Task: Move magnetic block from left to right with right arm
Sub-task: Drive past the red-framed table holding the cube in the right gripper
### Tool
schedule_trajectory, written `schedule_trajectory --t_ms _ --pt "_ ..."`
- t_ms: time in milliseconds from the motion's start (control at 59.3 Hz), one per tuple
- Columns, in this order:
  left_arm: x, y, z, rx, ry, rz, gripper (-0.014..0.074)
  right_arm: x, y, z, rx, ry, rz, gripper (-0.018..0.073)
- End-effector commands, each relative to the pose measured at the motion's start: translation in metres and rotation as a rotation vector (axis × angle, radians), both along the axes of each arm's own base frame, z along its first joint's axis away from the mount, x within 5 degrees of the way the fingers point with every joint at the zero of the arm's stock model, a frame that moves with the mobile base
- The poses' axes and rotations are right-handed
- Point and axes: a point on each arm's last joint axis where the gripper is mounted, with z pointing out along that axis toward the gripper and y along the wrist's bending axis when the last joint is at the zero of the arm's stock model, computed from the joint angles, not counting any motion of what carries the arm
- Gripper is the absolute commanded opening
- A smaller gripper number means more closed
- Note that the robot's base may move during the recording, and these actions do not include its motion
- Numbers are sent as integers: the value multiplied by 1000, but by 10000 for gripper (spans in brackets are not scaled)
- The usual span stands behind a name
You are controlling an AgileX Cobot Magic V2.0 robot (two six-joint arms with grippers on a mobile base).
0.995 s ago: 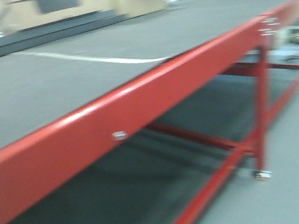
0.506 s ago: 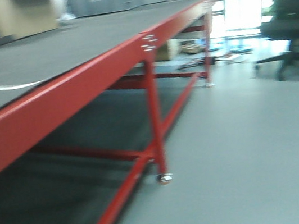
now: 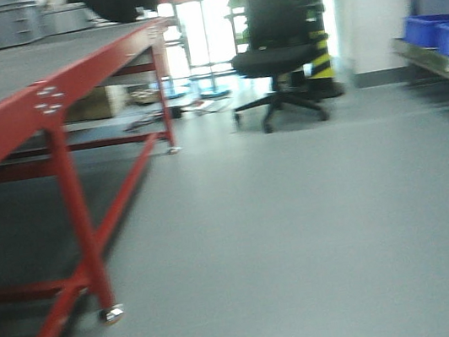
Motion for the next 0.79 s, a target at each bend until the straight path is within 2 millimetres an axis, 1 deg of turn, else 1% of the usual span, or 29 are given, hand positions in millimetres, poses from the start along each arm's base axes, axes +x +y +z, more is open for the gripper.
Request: schedule_trajectory --t_ms 0,776 --pt "-1 0 5 -7 -88 -6 -116 -1 0 17 -26 -102 -4 306" --pt "-1 0 5 -7 -88 -6 -116 -1 0 17 -26 -102 -4 306"
